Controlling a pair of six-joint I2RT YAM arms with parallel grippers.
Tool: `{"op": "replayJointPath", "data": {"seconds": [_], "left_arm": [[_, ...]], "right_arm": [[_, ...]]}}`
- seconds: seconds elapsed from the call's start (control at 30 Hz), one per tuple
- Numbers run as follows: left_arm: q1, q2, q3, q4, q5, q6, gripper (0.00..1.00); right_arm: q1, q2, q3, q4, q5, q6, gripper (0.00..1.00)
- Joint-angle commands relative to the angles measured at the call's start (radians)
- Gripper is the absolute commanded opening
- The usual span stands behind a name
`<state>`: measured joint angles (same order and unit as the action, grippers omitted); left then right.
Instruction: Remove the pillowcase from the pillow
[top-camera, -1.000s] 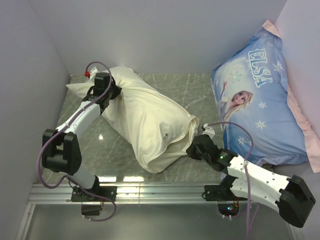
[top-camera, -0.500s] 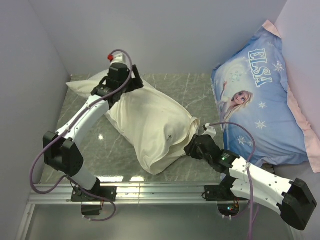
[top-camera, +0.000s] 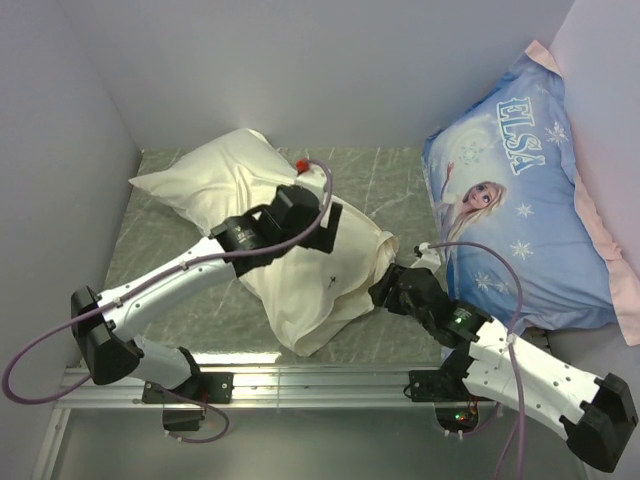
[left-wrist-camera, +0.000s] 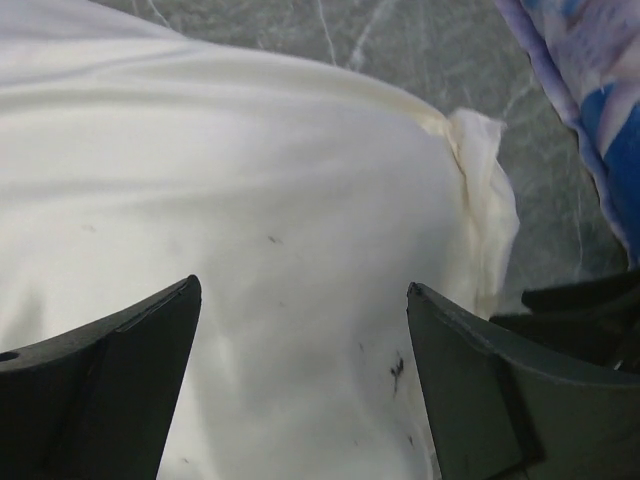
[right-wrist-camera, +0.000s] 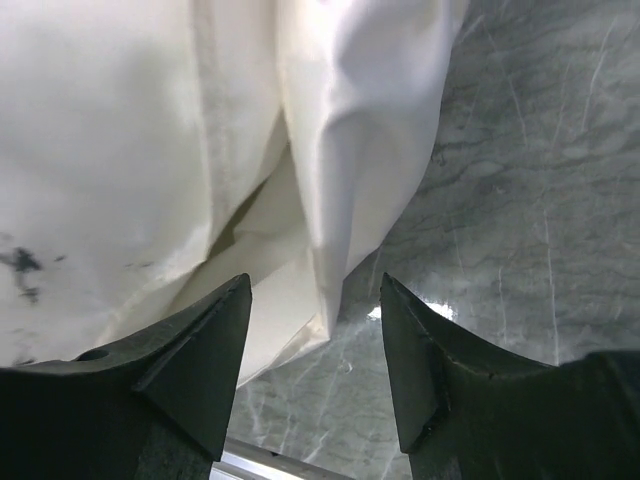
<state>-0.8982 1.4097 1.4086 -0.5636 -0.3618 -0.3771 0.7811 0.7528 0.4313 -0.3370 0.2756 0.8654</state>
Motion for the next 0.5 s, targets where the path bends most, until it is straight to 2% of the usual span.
{"op": "replayJointPath", "data": {"seconds": [0.0,0.13,0.23,0.3,0.47], "left_arm": [[-0.117,-0.037,-0.030,-0.057,-0.080,0.035,0.90],[-0.243,-0.006,-0.020,-0.126,-0.126,0.008,0.90],[-0.336,0.047,-0.004,-0.214,-0.219,-0.025,0.90],[-0.372,0.109,0.016,-0.269,-0.304,-0.054,0.91],[-0.491,0.230,0.053,-0.404,-0.377,-0.137,0.91]], "right_arm": [[0.004,-0.061,0.075,-0.042,0.051,-0.020,0.62],[0.003,-0.110,0.116,-0.077,0.040,-0.032,0.62],[0.003,-0.116,0.119,-0.074,0.060,-0.034,0.62],[0.003,-0.110,0.116,-0.069,0.065,-0.034,0.62],[0.004,-0.116,0.101,-0.054,0.060,-0.022,0.62]]}}
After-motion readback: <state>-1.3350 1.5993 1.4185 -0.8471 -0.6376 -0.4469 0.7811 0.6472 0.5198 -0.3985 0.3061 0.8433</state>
